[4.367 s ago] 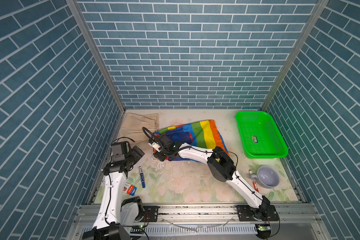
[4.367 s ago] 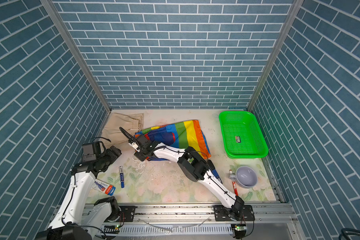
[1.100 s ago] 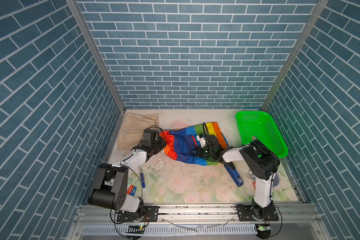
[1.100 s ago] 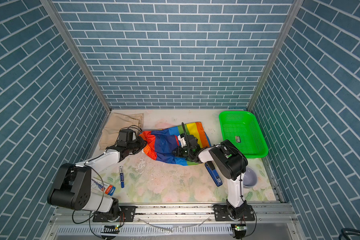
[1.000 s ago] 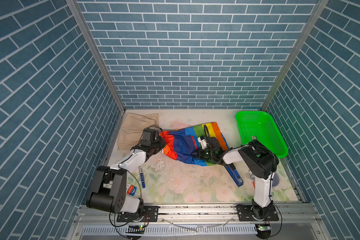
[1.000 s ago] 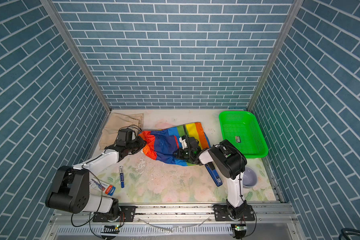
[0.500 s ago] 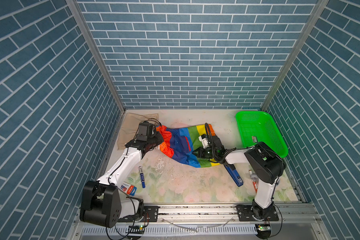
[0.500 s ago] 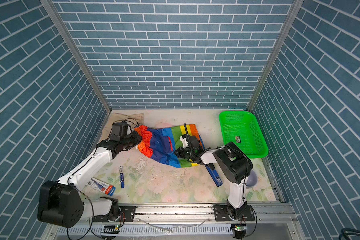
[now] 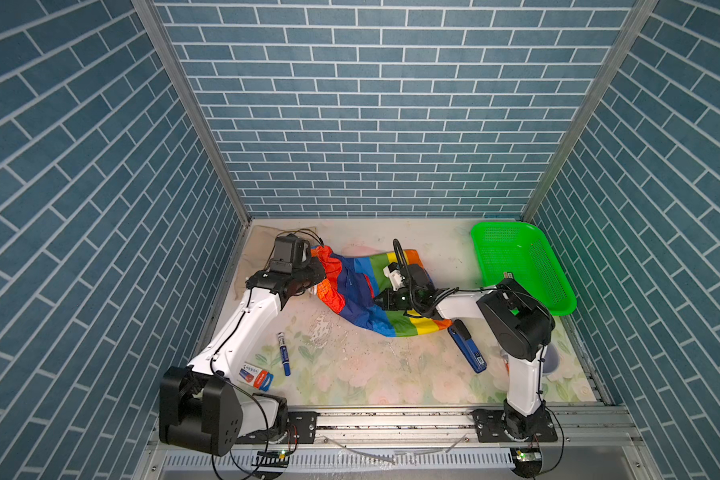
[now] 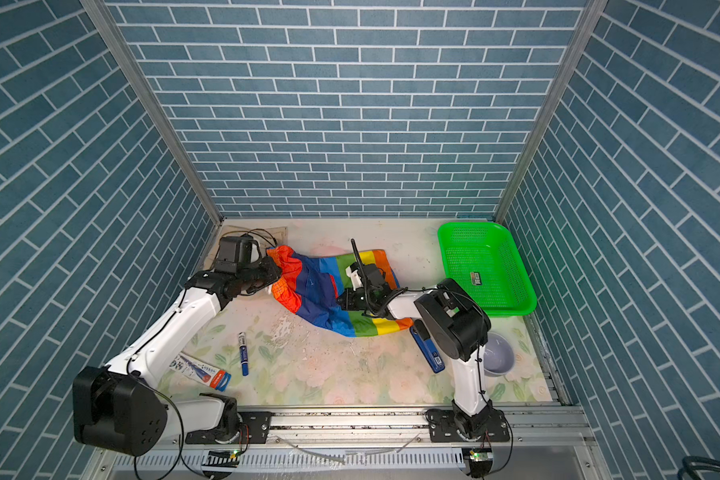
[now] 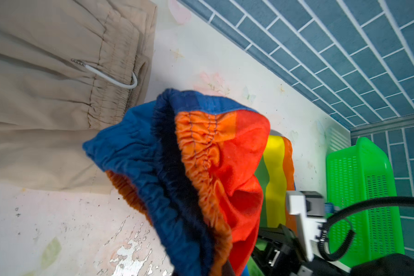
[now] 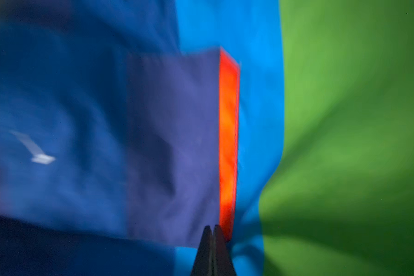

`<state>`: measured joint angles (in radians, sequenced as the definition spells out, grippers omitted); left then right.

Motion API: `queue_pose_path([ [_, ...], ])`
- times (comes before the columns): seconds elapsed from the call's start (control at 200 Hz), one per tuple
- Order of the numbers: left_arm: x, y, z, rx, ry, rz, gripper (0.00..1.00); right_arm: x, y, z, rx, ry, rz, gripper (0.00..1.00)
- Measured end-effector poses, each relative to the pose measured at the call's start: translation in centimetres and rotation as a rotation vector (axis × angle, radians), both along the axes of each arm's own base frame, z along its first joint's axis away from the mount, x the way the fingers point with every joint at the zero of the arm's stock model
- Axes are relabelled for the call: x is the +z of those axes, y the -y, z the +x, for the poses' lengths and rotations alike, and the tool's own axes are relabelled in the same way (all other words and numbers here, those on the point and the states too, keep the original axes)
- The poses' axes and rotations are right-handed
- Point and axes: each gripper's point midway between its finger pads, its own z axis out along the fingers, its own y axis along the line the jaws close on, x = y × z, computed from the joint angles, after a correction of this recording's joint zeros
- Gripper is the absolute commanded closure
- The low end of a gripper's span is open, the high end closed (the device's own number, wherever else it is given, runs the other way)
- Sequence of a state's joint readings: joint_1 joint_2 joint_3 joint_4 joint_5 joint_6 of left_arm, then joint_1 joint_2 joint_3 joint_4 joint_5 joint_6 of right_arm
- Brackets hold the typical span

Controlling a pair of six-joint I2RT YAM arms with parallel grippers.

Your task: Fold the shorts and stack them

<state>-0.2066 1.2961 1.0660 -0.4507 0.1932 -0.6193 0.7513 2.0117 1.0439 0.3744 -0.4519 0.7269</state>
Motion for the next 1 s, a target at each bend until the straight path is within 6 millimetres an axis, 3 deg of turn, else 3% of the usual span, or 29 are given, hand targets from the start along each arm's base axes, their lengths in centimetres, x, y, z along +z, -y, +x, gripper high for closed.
queue_pose_path([
  [0.09, 1.0, 0.1, 0.2, -0.014, 0.013, 0.007, 0.93, -1.3, -1.0, -0.6, 0.019, -0.023, -0.006, 1.00],
  [0.205, 1.4, 0.2, 0.1, -0.026, 0.011, 0.020, 0.93, -1.1, -2.0, -0.9, 0.032, -0.031, 0.017, 1.00],
  [0.39, 0.9, 0.5, -0.4, -0.043, -0.013, 0.045, 0.92, -0.1, -1.4, -0.6, 0.020, -0.019, 0.039, 1.00],
  [0.615, 0.7, 2.4, -0.3, -0.108, -0.051, 0.114, 0.92, 5.8, 5.0, 0.4, -0.095, 0.063, 0.051, 1.00],
  [0.715, 0.9, 3.6, -0.1, -0.142, -0.058, 0.152, 0.91, 7.7, 8.0, -0.1, -0.146, 0.110, 0.018, 1.00],
  [0.805, 0.8, 4.8, 0.2, -0.169, -0.068, 0.178, 0.91, 7.6, 10.3, -1.4, -0.169, 0.117, -0.038, 1.00],
  [1.0, -0.3, 7.4, 0.8, -0.220, -0.107, 0.234, 0.89, 4.9, 15.3, -4.3, -0.214, 0.077, -0.228, 1.00],
])
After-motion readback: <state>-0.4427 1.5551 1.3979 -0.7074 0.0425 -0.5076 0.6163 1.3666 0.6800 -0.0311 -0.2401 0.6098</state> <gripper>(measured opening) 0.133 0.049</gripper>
